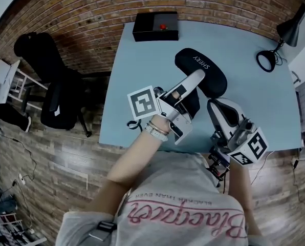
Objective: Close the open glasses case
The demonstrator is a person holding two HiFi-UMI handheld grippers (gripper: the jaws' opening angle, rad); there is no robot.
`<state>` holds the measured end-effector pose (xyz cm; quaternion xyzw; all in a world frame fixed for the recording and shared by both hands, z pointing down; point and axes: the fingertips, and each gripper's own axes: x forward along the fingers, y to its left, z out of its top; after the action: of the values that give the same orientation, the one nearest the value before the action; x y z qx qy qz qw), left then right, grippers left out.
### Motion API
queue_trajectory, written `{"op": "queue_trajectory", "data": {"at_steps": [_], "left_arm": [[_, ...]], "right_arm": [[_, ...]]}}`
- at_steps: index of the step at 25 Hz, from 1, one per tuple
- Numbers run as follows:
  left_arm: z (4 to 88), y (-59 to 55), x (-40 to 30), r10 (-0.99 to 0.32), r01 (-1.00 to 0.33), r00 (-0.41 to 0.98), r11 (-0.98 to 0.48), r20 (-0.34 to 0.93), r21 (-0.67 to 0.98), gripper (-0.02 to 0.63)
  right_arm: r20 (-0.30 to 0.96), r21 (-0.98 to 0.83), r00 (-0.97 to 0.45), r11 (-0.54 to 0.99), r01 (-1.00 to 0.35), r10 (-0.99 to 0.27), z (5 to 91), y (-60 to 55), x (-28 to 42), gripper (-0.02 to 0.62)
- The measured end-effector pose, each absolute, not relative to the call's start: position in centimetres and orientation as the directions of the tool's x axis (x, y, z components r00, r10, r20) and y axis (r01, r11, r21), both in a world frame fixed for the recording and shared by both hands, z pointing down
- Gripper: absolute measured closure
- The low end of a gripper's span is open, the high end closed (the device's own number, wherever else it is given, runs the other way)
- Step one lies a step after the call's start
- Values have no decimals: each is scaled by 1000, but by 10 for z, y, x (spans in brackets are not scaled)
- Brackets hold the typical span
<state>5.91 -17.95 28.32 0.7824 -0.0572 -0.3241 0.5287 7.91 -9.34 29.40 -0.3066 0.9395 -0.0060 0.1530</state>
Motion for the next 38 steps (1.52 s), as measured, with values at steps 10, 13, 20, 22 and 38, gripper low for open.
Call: {"op": "queue_trajectory", "data": {"at_steps": [10,13,20,22,38], "left_arm": [[282,-189,50,-425,396,743,-343,-517,852,255],[282,-199,38,-521,340,696,-366,-494,866,294],[288,-210,26,-699,225,573,-367,-427,903,321],[290,-208,25,-711,227,562,-361,-424,905,322],[298,-216,10,-730,-158,585,-529,-353,834,345]], "right_arm": [[-114,-17,-910,917,-398,-398,309,-72,63,580],[-101,64,-779,778,-625,-619,312,-99,84,578],[-123,234,-527,491,-839,-841,318,-123,86,578],[-133,217,-498,465,-858,-857,318,-127,86,578],[-64,184,-568,549,-815,-821,323,-122,58,572]]}}
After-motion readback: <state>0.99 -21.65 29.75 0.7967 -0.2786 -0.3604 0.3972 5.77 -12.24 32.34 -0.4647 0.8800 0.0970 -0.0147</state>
